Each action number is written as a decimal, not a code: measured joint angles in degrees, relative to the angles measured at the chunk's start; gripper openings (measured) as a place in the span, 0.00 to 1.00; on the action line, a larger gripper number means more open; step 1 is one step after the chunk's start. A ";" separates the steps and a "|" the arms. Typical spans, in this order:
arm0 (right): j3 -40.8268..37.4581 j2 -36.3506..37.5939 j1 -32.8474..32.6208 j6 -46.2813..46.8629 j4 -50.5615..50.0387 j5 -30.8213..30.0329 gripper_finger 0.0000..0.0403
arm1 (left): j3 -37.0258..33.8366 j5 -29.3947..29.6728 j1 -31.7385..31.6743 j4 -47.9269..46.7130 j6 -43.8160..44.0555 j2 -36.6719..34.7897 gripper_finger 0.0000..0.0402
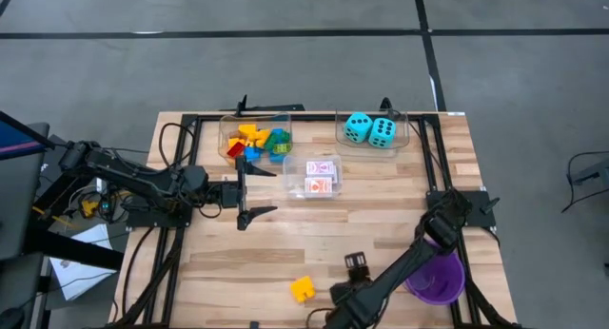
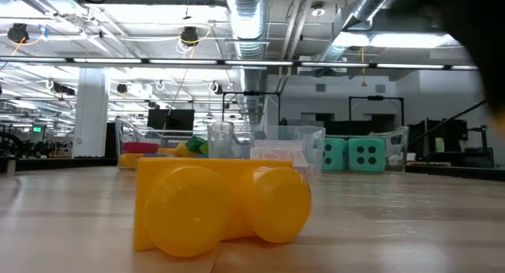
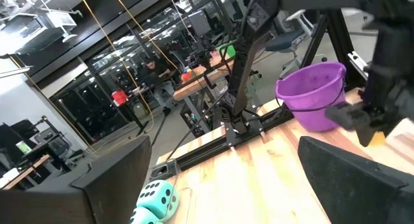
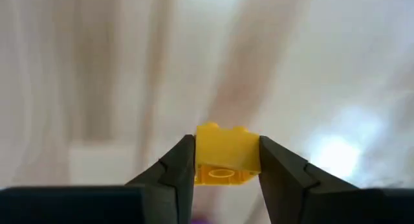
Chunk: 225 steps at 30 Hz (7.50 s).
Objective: Pick & Place Toys
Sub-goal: Put the yellow game piece into the top left transparent bin
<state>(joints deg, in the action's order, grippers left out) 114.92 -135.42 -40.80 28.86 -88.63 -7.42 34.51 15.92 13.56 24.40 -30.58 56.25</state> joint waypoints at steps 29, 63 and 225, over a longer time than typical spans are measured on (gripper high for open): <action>1.06 13.47 -3.26 8.79 -1.39 -82.33 0.31 | 0.02 -10.24 -1.73 4.50 10.97 1.97 0.96; 1.06 14.10 11.00 -4.62 0.77 -82.60 0.31 | 1.66 -33.90 -7.81 1.18 34.48 3.70 0.96; -62.21 29.36 26.67 -16.68 160.24 0.07 0.33 | -0.01 23.79 14.05 40.78 -39.52 26.62 0.23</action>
<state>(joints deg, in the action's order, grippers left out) 52.71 -106.06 -14.13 12.19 71.62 -7.35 34.50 39.71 27.62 65.18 -70.10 82.87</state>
